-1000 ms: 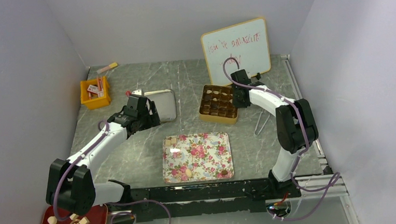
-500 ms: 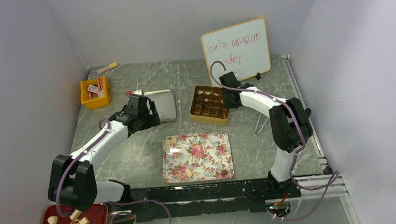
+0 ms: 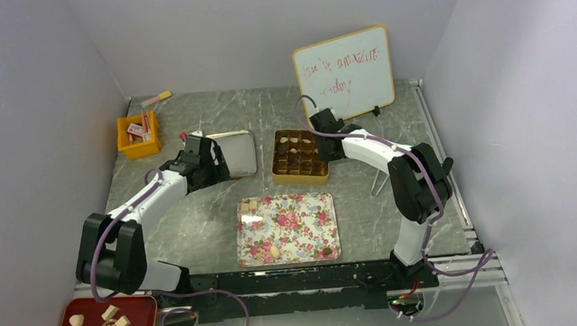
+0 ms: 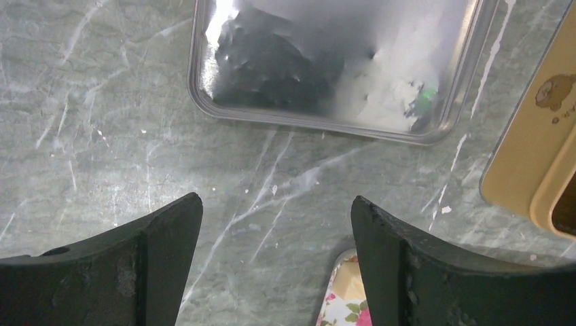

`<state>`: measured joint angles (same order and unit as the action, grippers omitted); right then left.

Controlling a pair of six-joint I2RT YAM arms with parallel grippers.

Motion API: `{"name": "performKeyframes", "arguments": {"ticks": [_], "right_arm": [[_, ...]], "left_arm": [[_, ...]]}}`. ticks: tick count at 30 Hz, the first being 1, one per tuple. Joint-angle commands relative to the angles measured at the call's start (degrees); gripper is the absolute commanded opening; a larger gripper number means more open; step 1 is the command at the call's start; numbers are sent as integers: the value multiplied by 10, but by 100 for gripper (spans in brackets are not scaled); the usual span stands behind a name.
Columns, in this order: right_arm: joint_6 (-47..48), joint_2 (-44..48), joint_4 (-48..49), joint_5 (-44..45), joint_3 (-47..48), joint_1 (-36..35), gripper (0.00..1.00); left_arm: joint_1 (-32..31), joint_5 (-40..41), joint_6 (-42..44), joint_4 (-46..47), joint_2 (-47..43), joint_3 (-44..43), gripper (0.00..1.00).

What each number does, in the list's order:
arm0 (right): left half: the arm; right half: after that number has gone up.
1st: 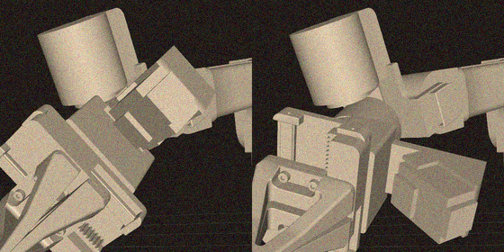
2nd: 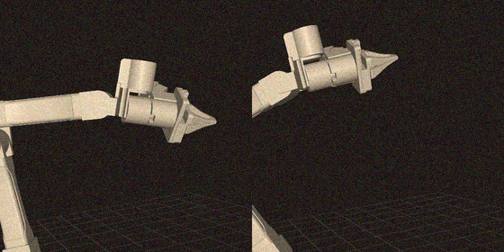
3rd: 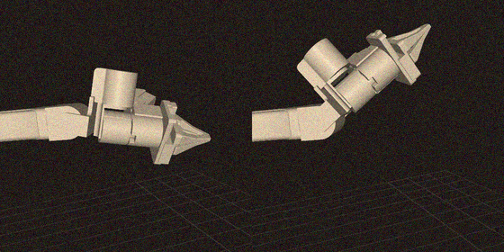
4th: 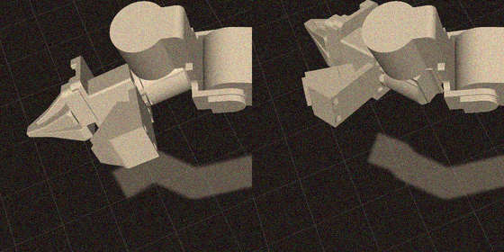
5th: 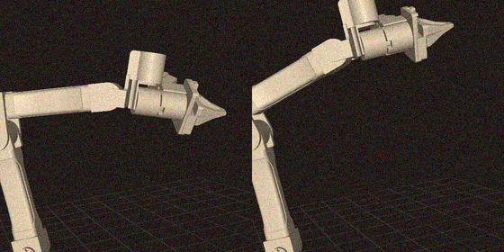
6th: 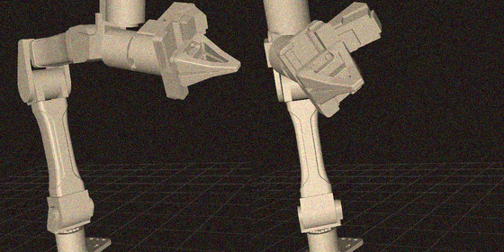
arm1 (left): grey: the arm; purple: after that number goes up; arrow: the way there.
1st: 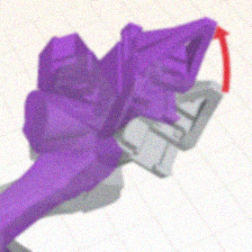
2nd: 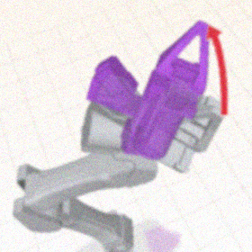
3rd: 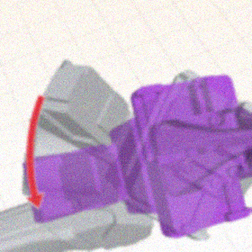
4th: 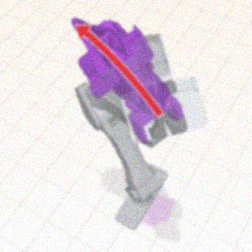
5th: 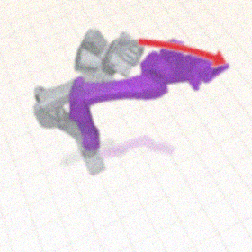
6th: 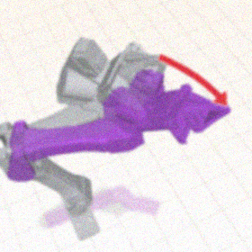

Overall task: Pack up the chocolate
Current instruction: Adjust the packing box at the center of the board.

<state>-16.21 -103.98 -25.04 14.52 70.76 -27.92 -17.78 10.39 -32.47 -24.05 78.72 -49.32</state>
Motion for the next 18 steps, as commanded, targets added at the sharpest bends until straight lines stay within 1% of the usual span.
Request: {"name": "performKeyframes", "arguments": {"ticks": [1, 12, 18], "right_arm": [[37, -7, 5, 14, 5, -18, 18], [61, -18, -1, 31, 17, -38, 18], [68, -17, -3, 37, 18, -42, 17]], "left_arm": [[11, 11, -9, 24, 20, -31, 85], [36, 26, 5, 20, 60, -60, 85], [68, 35, 18, 25, 77, -62, 86]]}}
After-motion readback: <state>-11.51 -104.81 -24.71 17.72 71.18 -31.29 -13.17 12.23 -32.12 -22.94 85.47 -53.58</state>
